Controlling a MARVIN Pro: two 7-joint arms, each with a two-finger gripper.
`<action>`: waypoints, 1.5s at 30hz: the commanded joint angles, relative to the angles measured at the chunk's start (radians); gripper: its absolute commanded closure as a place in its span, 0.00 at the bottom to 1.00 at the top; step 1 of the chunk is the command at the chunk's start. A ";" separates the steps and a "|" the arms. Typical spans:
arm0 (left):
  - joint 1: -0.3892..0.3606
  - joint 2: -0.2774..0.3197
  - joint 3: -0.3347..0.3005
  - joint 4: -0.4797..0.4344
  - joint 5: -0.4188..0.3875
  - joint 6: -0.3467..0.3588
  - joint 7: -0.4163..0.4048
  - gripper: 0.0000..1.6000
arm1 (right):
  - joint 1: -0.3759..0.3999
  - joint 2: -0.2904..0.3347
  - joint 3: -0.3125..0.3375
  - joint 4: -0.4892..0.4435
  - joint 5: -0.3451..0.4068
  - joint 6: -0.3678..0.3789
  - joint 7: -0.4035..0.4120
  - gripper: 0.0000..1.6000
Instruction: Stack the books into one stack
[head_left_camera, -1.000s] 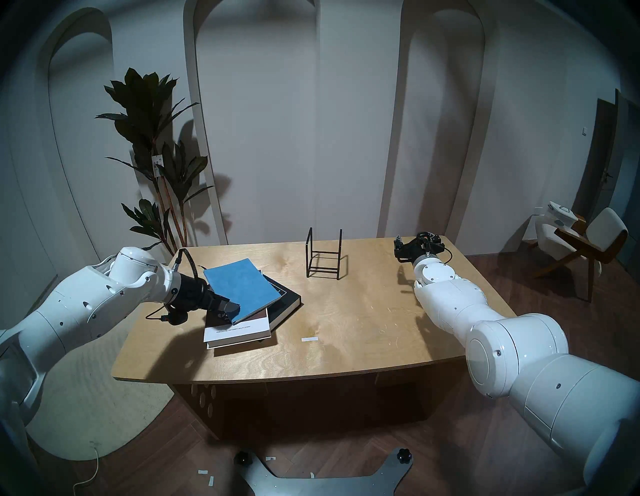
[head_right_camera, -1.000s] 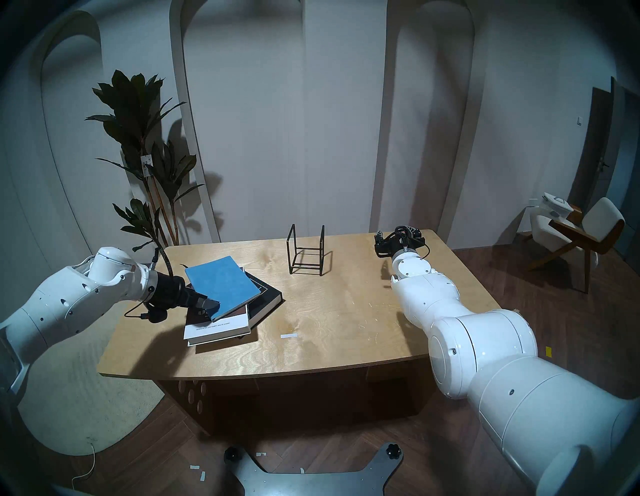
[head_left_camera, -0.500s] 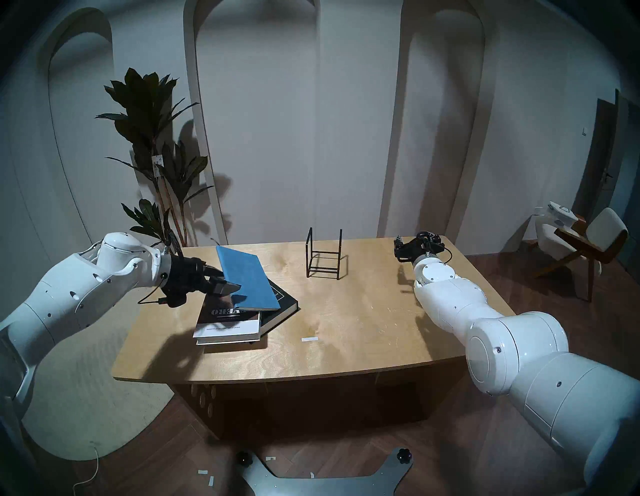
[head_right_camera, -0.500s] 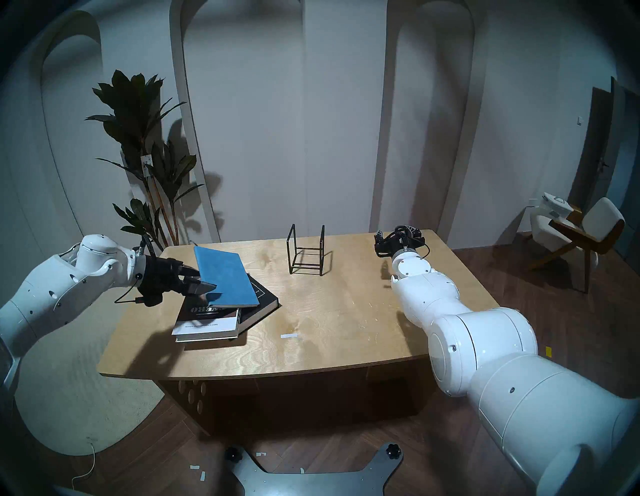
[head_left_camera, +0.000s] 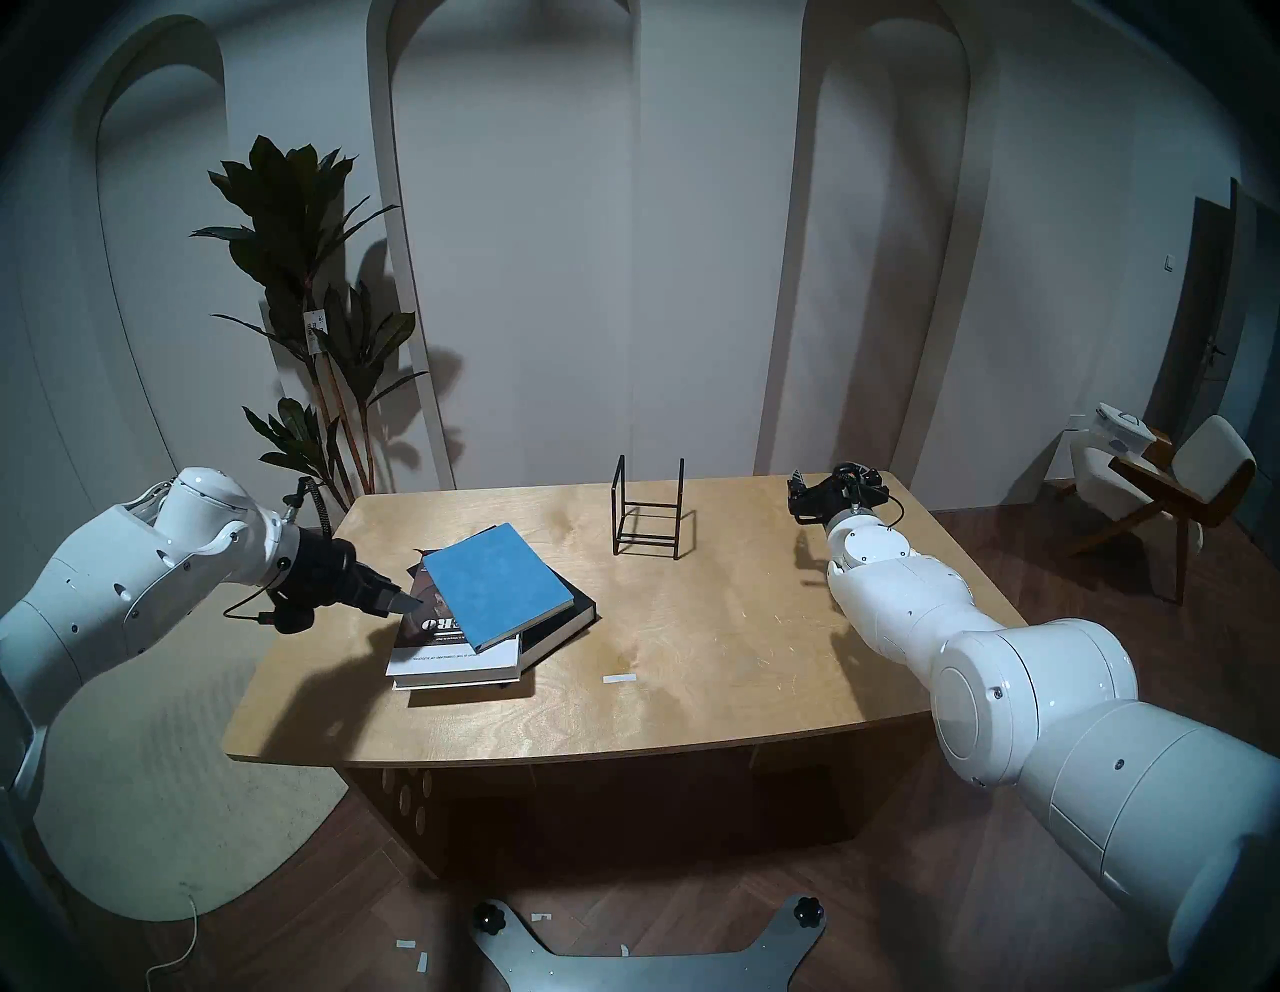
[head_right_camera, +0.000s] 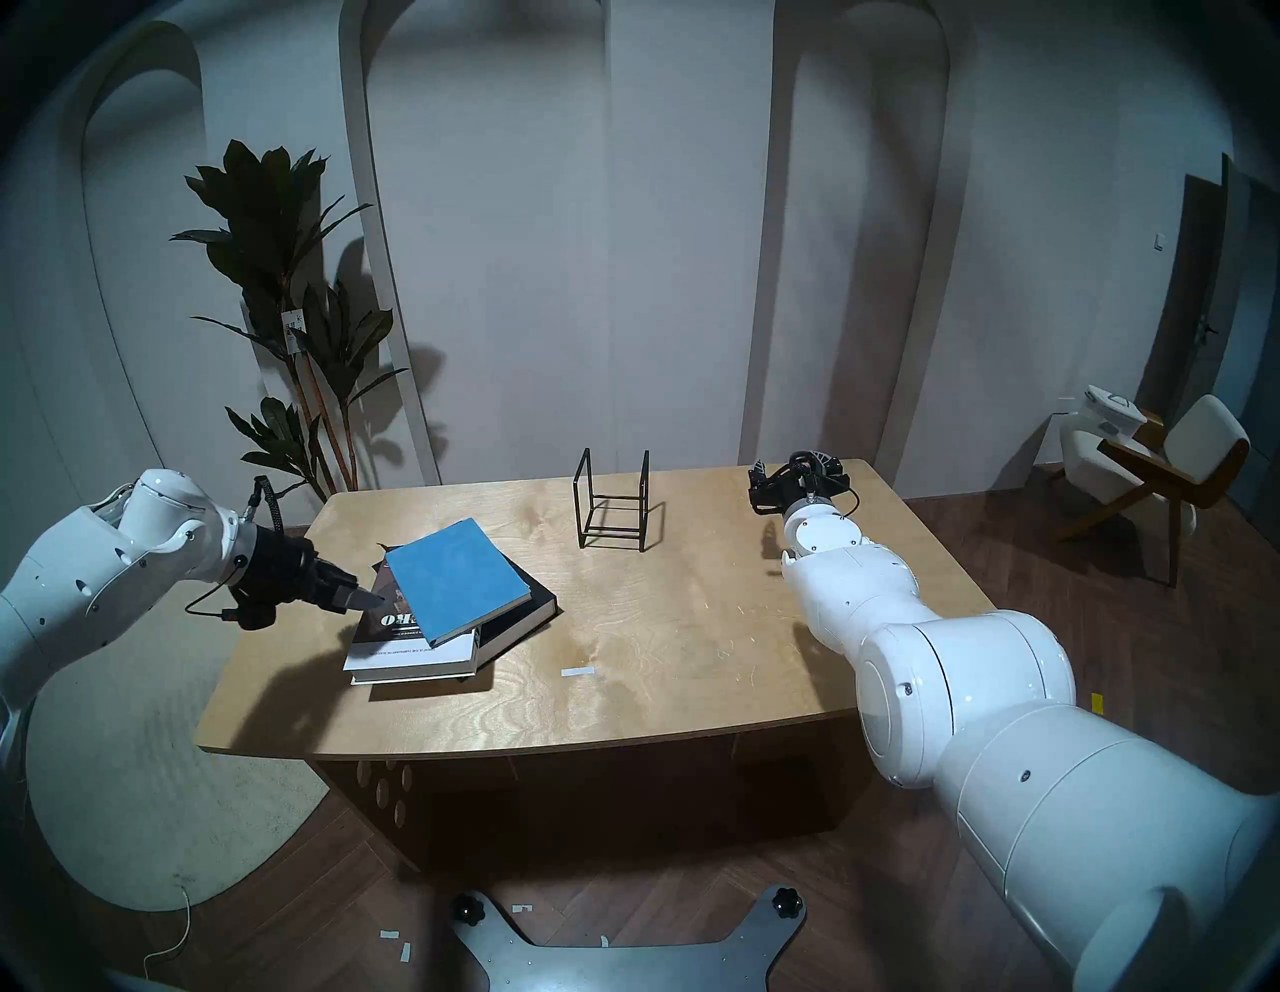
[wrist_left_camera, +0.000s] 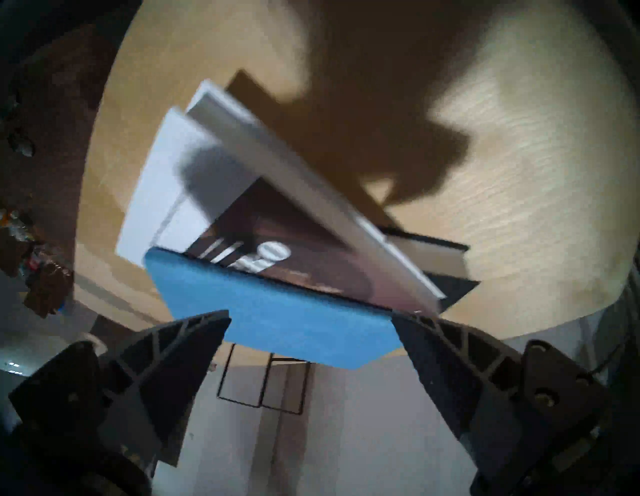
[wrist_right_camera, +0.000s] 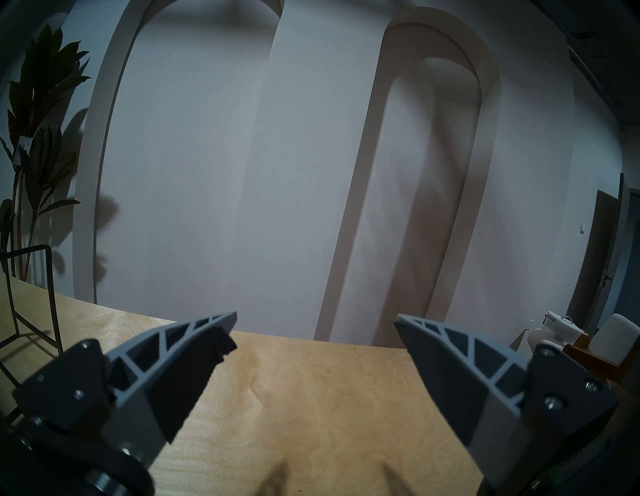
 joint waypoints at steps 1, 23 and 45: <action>-0.077 -0.038 -0.105 -0.011 -0.092 0.076 0.028 0.00 | 0.028 0.001 0.001 -0.014 0.001 -0.011 -0.002 0.00; 0.039 -0.299 -0.292 -0.002 -0.658 0.159 0.062 0.00 | 0.028 -0.001 0.012 -0.012 -0.012 -0.009 -0.001 0.00; 0.028 -0.559 -0.379 0.233 -0.812 0.516 -0.251 0.00 | 0.031 -0.002 0.023 -0.009 -0.022 -0.012 0.000 0.00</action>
